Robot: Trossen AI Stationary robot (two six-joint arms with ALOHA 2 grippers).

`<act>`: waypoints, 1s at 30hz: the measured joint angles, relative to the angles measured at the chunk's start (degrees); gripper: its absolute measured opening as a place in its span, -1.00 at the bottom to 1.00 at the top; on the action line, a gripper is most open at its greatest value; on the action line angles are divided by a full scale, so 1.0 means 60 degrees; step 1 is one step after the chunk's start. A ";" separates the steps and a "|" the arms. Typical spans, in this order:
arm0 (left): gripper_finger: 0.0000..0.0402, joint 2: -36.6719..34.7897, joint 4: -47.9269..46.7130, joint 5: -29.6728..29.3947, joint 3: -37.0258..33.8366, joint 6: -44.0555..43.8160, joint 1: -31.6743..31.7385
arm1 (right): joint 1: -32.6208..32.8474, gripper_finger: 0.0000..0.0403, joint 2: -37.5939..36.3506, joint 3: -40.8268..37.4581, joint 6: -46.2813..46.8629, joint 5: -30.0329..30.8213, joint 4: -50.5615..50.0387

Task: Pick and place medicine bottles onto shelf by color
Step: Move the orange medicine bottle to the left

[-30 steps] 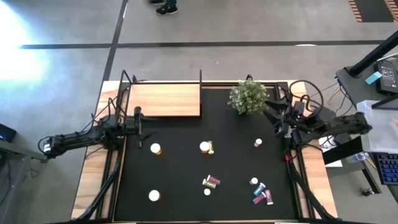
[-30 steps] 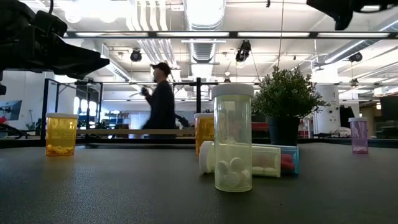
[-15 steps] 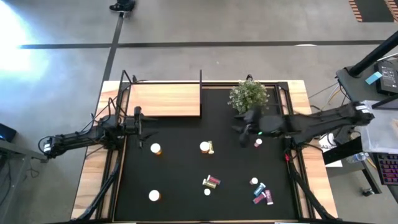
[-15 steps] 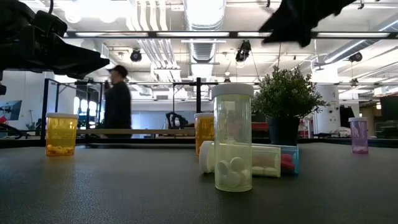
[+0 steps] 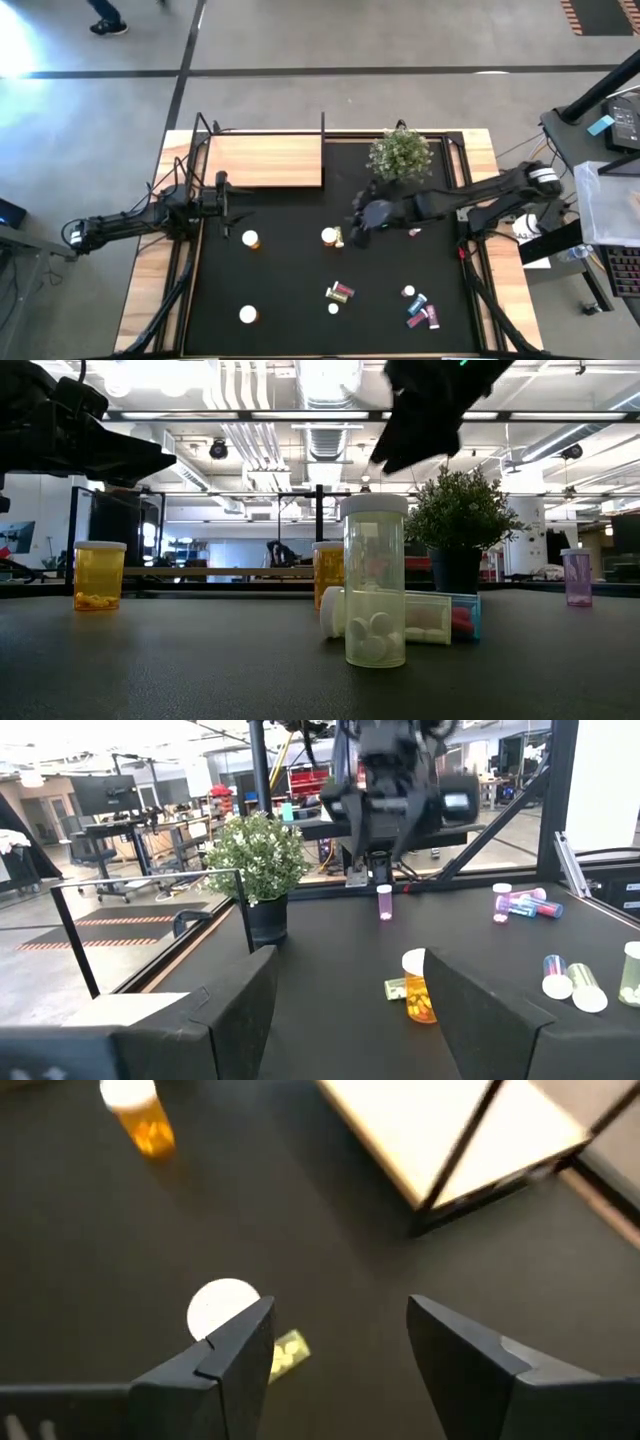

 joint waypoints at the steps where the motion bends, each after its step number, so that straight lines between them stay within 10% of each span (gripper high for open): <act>1: 0.17 -0.0002 0.0000 0.0000 -0.0002 0.0000 -0.0001 | 0.0024 0.08 0.0306 0.0177 -0.0002 -0.0067 -0.0009; 16: 0.17 -0.0002 0.0000 0.0002 0.0001 0.0000 -0.0001 | 0.0061 0.42 0.3770 0.3377 0.0596 -0.0807 -0.2089; 30: 0.17 -0.0002 0.0000 0.0000 0.0001 0.0000 0.0002 | 0.0105 0.52 0.3849 0.3706 0.2938 -0.0759 -0.2118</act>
